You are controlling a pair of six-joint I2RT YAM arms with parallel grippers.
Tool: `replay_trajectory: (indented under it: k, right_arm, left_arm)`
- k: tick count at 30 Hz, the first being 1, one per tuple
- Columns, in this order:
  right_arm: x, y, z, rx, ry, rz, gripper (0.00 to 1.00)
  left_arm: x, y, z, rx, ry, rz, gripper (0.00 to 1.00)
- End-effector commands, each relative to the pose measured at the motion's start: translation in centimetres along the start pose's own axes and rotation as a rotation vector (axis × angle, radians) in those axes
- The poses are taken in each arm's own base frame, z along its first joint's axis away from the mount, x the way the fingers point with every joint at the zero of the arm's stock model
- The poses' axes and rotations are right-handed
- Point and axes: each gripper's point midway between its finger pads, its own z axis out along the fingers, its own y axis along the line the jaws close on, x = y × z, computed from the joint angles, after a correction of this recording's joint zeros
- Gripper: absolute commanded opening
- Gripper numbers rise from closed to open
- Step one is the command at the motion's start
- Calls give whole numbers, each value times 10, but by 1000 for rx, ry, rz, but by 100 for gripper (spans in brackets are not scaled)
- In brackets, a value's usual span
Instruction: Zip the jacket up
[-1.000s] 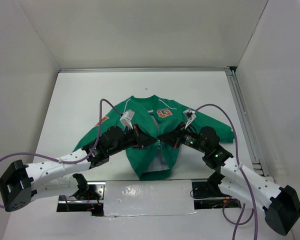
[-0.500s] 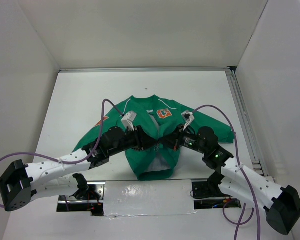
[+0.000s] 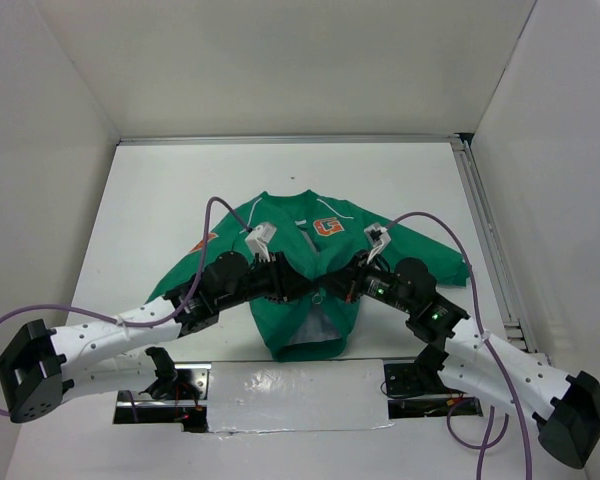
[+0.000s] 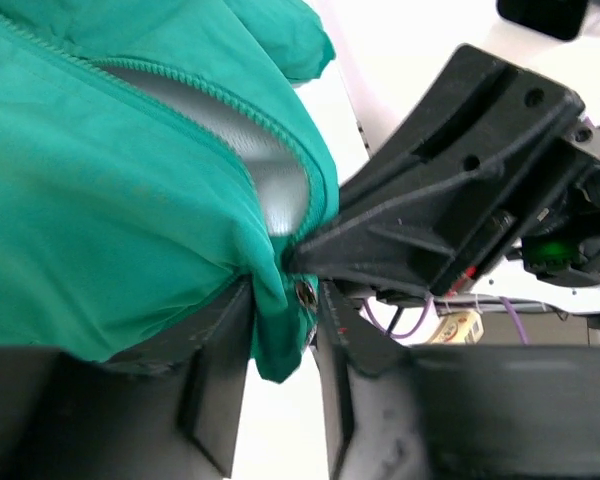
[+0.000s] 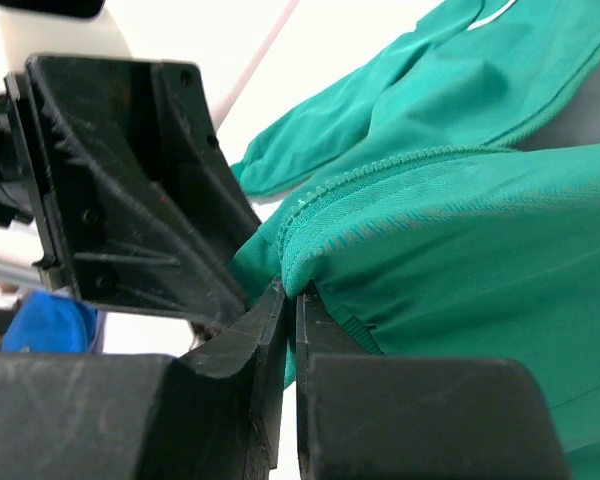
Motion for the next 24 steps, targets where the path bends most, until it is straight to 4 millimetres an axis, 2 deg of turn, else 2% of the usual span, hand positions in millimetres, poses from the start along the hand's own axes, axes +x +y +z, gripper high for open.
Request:
replay_trajectory:
  k: [1, 7, 10, 12, 17, 21, 24]
  right_arm:
    - [-20, 7, -2, 1, -80, -10, 0]
    - [-21, 16, 0, -39, -80, 2, 0]
    - [-23, 18, 0, -48, -86, 4, 0]
    - [-26, 19, 0, -53, -96, 1, 0]
    - [-28, 24, -2, -71, -103, 8, 0]
    - [-27, 24, -2, -70, -101, 18, 0]
    - [-27, 22, -3, -63, -109, 26, 0]
  left_arm:
    - [-14, -36, -11, 147, -27, 7, 45]
    - [-12, -39, -14, 175, -13, 24, 49]
    - [-10, -39, -11, 176, -1, 32, 36]
    - [-9, -38, -9, 178, 6, 42, 35]
    - [-9, -35, -2, 147, 23, 42, 44]
    - [-8, -33, 3, 129, 39, 48, 46]
    - [-7, -33, 3, 129, 46, 44, 28]
